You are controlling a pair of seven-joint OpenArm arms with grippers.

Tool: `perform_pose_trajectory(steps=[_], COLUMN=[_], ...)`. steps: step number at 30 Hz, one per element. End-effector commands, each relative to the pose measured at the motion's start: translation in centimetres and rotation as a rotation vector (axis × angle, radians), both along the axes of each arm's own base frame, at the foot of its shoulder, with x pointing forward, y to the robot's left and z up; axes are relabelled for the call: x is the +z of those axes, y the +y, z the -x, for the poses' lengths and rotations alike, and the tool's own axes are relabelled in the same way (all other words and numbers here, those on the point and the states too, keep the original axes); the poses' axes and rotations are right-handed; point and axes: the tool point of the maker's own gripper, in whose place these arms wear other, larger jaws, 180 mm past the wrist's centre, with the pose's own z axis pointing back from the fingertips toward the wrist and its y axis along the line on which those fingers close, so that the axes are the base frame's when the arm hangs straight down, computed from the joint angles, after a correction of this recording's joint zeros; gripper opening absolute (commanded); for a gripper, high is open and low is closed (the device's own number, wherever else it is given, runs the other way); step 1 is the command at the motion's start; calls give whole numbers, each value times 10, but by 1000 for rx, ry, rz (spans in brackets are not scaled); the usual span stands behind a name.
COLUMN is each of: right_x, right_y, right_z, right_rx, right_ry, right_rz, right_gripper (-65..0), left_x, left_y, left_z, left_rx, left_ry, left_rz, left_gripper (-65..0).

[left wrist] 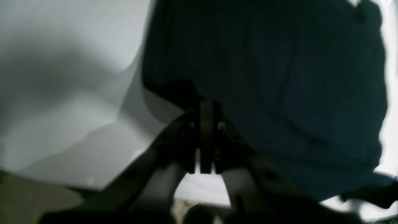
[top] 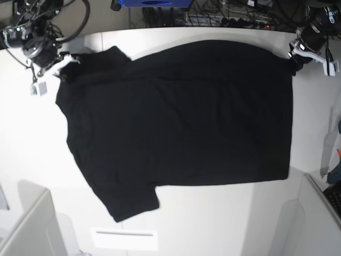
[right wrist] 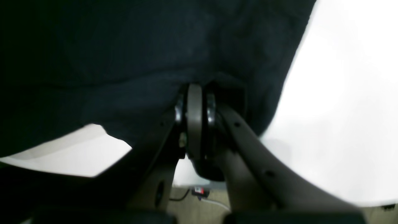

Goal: Fold the T-shirt properly
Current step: 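Lift the shoulders and drag the shirt toward the robot to straighten it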

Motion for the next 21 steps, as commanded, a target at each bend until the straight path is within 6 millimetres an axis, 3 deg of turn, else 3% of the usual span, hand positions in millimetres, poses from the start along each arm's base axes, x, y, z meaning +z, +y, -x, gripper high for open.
perform_pose_trajectory(steps=[1,8,21], right_x=[15,38,20], right_y=[-3,-2,30], right_z=[-16,-67,-127], right_rx=[2,-26,64], right_ry=[-68,-110,-83], right_rz=[7,-16,-28], right_gripper=[-650,-650,-650], left_x=[7,19,48], left_y=[2,6,19], left_z=[-6,-34,-91], left_rx=[-1,53,159], left_ry=[-19,-78,-207], left_rz=[-4,24,98], left_gripper=[-650,-650,-650])
